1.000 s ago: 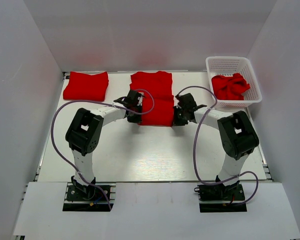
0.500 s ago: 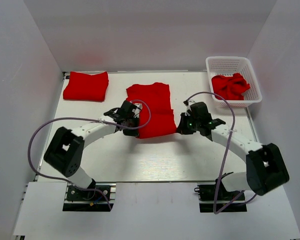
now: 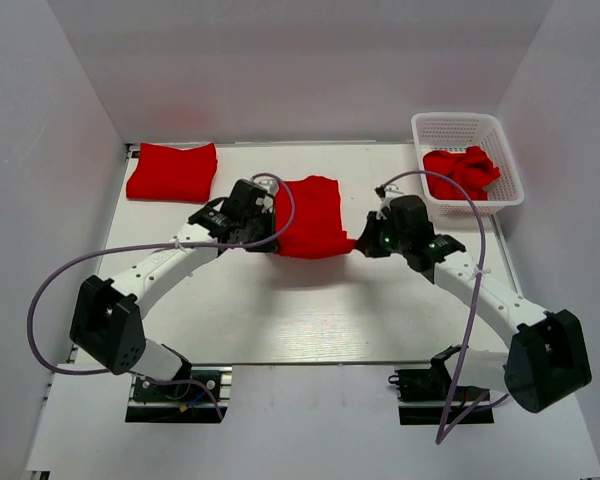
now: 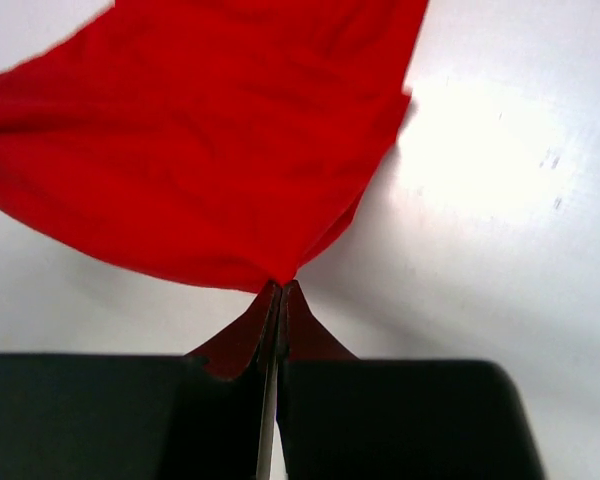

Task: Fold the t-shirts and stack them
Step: Fold the long partially folded tshirt into a neat square, then smooth out wrinkles on the folded tshirt

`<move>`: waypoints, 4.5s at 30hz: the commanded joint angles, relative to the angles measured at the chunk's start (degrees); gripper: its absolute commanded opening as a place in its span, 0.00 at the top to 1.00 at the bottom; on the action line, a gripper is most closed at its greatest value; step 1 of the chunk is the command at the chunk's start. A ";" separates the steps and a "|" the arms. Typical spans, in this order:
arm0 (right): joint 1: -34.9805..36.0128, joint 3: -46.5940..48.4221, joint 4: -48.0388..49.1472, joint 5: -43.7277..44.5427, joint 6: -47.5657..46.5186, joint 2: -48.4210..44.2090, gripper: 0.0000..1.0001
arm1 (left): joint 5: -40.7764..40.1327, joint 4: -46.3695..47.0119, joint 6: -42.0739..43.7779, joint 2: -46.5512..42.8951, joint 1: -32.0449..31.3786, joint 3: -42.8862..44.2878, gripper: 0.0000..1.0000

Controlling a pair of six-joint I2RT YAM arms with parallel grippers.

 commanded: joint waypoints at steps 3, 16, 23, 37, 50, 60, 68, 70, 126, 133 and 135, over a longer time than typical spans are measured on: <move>-0.48 9.85 4.67 4.63 -1.13 5.74 1.00 | -7.20 -1.68 -4.67 3.34 0.58 9.90 0.99; -2.32 32.35 -0.34 9.38 -3.42 25.34 1.00 | -11.34 -8.90 -6.25 20.92 7.70 29.42 1.00; -4.17 42.64 -2.01 9.29 -4.65 35.27 1.00 | -7.74 -7.58 -2.66 27.33 10.78 37.50 1.00; -6.46 59.01 -2.81 4.81 -7.37 50.57 1.00 | -5.63 -6.00 -2.12 37.09 15.78 45.41 1.00; -7.60 65.33 7.74 0.77 -7.90 60.33 1.00 | -3.50 3.83 -1.07 42.37 18.24 46.47 0.10; -7.95 71.26 4.67 -2.05 -10.53 60.96 0.10 | -5.63 6.13 4.72 37.99 20.00 49.21 0.00; -7.78 56.47 4.59 -2.31 -11.15 51.12 0.10 | -1.06 11.75 15.02 33.41 20.00 36.19 0.09; -7.60 55.50 4.06 -2.40 -11.15 50.15 0.10 | 0.52 12.36 17.20 33.41 20.00 34.97 0.21; -7.95 67.88 3.35 -6.35 -7.11 67.63 0.30 | 17.22 23.27 17.04 46.15 20.53 35.76 1.00; -7.95 66.05 5.28 -6.62 -7.28 65.53 1.00 | 11.96 36.61 13.79 36.25 21.58 23.02 1.00; -7.86 64.64 7.04 -6.88 -7.64 63.86 1.00 | 9.50 38.90 13.78 33.77 21.59 19.94 1.00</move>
